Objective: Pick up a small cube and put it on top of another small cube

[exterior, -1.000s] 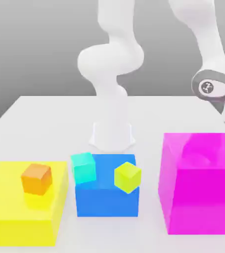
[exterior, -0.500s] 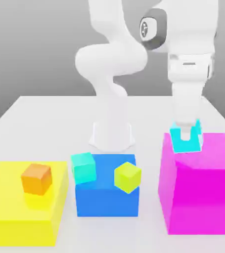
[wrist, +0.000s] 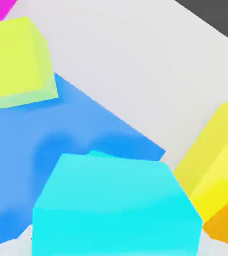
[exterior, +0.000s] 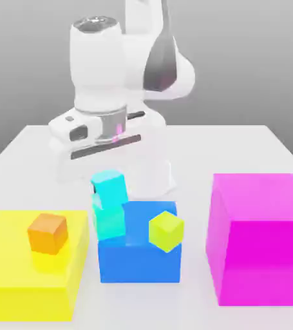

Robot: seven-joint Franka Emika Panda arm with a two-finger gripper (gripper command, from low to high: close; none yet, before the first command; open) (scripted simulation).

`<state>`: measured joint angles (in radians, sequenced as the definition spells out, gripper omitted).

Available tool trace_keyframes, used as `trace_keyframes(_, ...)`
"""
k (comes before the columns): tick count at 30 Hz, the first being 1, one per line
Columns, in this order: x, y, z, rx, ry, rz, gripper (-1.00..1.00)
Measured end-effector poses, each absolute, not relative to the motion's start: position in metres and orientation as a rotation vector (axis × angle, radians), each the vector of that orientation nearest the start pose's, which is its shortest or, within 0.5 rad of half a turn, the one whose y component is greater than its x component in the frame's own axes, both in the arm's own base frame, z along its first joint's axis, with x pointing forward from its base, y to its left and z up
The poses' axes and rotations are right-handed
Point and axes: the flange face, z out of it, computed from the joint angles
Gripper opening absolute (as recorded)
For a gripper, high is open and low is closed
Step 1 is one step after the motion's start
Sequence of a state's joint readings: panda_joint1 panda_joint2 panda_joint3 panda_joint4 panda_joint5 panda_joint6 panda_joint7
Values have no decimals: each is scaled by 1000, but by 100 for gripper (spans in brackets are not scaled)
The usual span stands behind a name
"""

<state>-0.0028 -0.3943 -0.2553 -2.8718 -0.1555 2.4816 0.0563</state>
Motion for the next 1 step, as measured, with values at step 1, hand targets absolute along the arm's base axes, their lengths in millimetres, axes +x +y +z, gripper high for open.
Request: trace_keyframes(1,336,-77,294,-3128,270,2,100)
